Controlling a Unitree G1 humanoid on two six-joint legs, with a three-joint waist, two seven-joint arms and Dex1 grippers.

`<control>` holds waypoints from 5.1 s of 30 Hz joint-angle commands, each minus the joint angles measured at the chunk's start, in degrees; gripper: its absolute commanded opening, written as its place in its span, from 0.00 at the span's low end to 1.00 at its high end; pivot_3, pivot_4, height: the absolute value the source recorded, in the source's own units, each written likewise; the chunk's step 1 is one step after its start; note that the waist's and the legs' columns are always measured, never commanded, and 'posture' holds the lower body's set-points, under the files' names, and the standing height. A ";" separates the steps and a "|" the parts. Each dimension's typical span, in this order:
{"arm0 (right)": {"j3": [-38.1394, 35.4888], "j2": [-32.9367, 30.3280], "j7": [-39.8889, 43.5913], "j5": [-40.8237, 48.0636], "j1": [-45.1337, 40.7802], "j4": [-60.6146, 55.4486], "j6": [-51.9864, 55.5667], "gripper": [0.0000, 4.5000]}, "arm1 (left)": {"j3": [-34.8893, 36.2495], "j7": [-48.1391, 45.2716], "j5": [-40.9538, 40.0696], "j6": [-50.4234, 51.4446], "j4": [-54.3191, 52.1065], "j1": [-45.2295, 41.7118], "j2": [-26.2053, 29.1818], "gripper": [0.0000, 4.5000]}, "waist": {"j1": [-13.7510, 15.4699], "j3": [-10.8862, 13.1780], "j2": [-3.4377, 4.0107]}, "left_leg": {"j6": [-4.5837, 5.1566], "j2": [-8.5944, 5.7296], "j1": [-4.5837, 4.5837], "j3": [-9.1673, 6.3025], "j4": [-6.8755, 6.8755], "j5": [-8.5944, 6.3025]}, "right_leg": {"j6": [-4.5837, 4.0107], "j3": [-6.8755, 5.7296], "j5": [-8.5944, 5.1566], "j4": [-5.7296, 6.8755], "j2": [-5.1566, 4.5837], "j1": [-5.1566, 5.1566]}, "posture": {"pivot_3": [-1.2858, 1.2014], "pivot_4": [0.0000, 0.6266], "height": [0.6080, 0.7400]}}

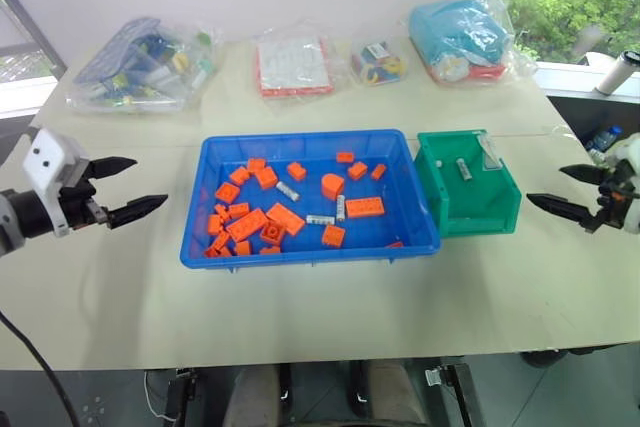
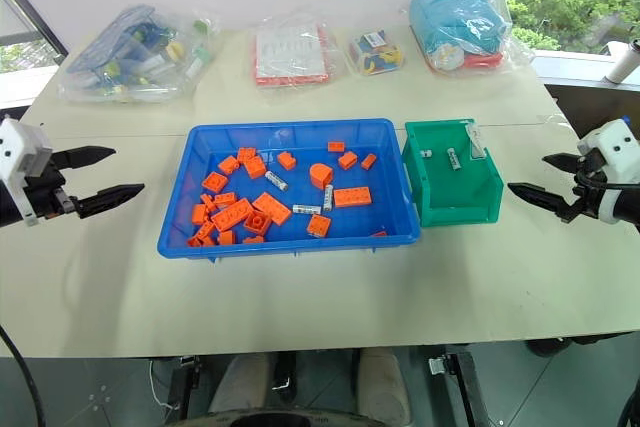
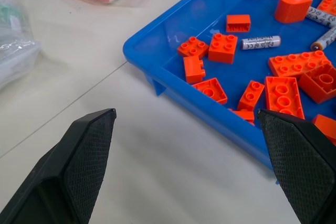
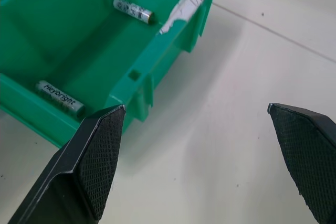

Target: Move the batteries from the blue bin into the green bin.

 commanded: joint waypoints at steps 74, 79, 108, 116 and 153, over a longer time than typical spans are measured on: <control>39.32 57.41 -18.99 -16.34 -41.24 9.95 24.25 0.24 | -11.62 0.44 -6.42 5.31 -17.51 -6.86 -4.31 1.00 | -0.35 -0.08 -0.15 | -0.08 0.10 -0.65 -0.17 0.94 0.05 | 0.04 -0.07 0.19 1.01 0.36 -0.53 | 0.52 0.24 0.98; 40.38 57.07 -18.85 -17.67 -40.39 8.41 24.02 0.67 | -12.42 0.04 -5.99 4.72 -16.47 -8.61 -4.66 1.00 | -0.31 -0.08 -0.15 | -0.09 0.09 -0.66 -0.17 0.95 0.06 | 0.04 -0.08 0.19 1.01 0.36 -0.53 | 0.52 0.24 0.98; 27.13 46.09 -16.92 -11.17 -44.40 -11.46 38.75 0.26 | -16.68 -0.76 -6.31 5.10 -18.53 -9.08 -8.67 1.00 | 0.13 -0.05 -0.15 | -0.09 0.08 -0.76 -0.20 0.97 0.06 | 0.05 -0.08 0.20 1.00 0.35 -0.58 | 0.52 0.24 0.98; 22.24 38.50 -18.10 -5.20 -43.06 -19.89 47.32 0.26 | -17.72 -0.37 -5.81 4.44 -16.45 -10.49 -10.64 1.00 | -1.05 -0.06 -0.16 | -0.08 0.11 -0.63 -0.15 0.86 0.06 | 0.05 -0.08 0.20 0.96 0.38 -0.57 | 0.52 0.24 0.98; 38.11 54.67 -20.69 -14.91 -40.09 -0.08 24.85 0.63 | -11.77 0.11 -2.97 1.75 -12.06 -6.06 -6.11 1.00 | -1.61 -0.05 -0.17 | -0.16 0.21 -0.71 -0.25 0.85 0.10 | 0.05 -0.07 0.19 1.02 0.55 -0.62 | 0.52 0.24 0.98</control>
